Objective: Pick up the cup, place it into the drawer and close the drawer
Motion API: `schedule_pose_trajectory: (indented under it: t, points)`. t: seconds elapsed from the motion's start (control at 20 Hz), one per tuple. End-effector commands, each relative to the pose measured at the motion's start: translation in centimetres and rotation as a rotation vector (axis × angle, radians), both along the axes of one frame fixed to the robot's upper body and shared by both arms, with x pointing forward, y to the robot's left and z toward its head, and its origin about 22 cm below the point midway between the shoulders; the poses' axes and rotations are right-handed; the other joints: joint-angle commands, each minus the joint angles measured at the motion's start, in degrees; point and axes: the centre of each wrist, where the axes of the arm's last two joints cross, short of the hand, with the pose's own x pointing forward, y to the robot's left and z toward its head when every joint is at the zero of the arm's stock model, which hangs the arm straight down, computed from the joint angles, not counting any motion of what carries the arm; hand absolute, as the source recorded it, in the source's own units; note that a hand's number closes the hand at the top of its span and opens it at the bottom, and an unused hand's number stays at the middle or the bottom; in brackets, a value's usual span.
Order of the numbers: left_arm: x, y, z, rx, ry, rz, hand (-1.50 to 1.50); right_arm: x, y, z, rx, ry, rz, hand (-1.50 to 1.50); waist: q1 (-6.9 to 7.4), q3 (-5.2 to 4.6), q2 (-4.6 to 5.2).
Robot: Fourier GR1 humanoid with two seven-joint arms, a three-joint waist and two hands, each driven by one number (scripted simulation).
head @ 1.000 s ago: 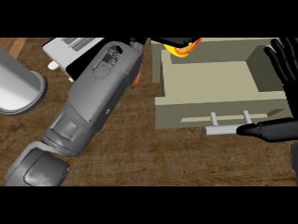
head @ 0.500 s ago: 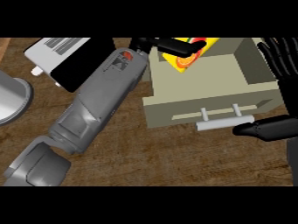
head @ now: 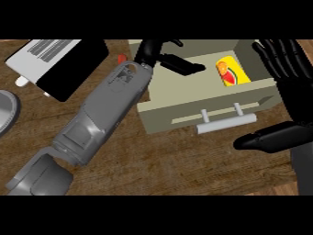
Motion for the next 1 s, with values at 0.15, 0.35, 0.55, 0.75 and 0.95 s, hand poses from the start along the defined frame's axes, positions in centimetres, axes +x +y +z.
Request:
schedule_pose_trajectory:
  t: [0.15,0.35,0.55,0.75,0.95]
  points:
    - [-0.3,-0.2,0.5,-0.222,-0.033,-0.046,-1.50,0.3,2.7,-0.2,-0.013,0.024,0.282,1.50,-1.34,-0.06,0.48]
    - [-0.4,-0.3,1.1,-0.353,-0.094,-0.047,-1.50,0.1,3.6,-0.2,-0.096,0.077,0.479,1.50,0.28,-0.14,-0.19]
    - [-0.2,-0.5,1.6,-0.386,-0.112,0.012,-1.50,-0.3,3.7,-1.2,-0.408,0.182,0.512,1.50,2.56,-0.17,-0.87]
    - [-0.1,-0.5,1.6,-0.397,-0.134,0.051,-1.50,-1.1,1.7,-2.0,-0.577,0.227,0.446,-1.50,4.16,-0.04,-1.34]
    - [-0.2,0.1,0.5,-0.420,-0.103,0.061,-1.50,-1.3,1.9,-1.7,-0.772,0.139,0.283,-1.50,7.82,-0.03,-1.81]
